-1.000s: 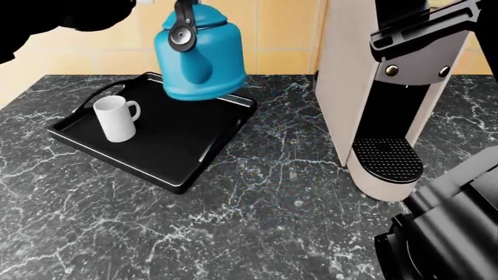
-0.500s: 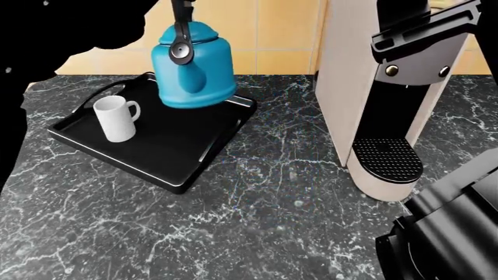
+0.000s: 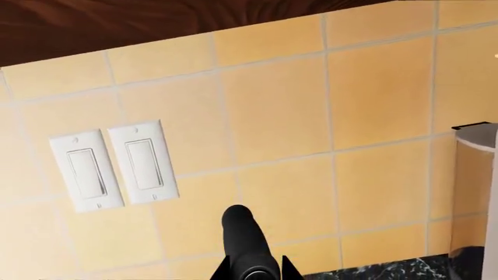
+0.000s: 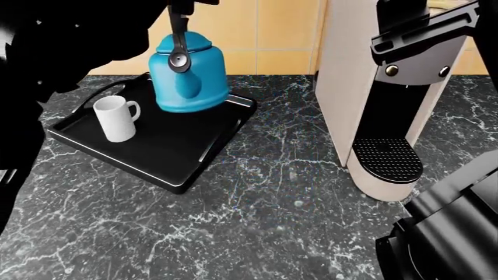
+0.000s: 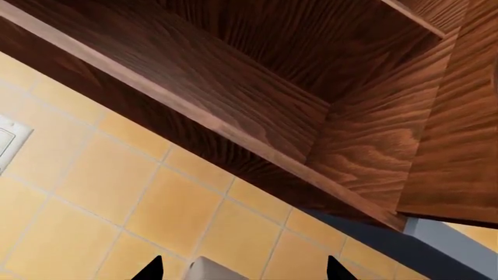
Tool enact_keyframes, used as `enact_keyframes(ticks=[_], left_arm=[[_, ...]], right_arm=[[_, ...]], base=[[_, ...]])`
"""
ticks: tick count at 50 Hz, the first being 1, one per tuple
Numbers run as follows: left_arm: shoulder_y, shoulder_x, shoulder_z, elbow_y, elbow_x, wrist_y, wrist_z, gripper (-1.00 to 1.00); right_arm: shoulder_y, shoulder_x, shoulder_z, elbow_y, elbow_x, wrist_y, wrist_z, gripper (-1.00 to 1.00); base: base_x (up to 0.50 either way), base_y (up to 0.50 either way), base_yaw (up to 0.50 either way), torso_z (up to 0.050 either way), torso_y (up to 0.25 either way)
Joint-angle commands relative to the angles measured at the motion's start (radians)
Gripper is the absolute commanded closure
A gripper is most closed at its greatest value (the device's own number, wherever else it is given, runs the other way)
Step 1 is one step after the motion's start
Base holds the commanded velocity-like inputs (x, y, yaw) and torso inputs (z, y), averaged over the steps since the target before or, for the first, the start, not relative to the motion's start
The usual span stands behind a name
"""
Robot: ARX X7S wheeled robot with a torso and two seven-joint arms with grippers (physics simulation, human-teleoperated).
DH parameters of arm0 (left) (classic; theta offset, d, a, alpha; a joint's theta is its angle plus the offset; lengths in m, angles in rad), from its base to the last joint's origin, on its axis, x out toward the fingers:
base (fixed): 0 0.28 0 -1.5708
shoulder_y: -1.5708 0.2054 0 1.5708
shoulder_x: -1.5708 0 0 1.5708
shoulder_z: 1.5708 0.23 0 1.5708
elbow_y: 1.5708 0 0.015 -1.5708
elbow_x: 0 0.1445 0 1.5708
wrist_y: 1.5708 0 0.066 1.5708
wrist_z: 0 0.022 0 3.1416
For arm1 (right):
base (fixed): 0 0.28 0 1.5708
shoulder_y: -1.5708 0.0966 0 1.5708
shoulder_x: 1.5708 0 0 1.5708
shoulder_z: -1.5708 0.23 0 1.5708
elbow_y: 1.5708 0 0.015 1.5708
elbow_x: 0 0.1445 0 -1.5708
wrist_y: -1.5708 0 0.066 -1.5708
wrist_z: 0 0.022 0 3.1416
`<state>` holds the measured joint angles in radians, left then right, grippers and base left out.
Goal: Pick the kettle from the counter and place it on the tray. Then pick the mug from the cabinet and place it on the tray. Then close the cabinet doors.
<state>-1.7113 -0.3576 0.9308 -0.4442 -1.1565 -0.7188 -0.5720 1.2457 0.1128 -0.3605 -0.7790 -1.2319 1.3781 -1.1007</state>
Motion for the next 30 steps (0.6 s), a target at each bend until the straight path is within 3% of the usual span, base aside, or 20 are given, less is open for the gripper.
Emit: enact_keyframes(ticks=[1,30], left_arm=[[0.016,0.003,0.001,-0.021,0.063,0.039,0.017,1.0],[0.059,0.007,0.021,-0.063,0.102,0.089,0.048,1.0]], right_arm=[[-0.008,0.0,0.004,-0.002,0.008,-0.003,0.009,-1.0],[-0.027,0.004,0.019,-0.012,0.037,-0.008,0.035,-1.0]], base=[[0.0,0.0,0.0,0.0,0.0],[0.0,0.0,0.0,0.0,0.001]])
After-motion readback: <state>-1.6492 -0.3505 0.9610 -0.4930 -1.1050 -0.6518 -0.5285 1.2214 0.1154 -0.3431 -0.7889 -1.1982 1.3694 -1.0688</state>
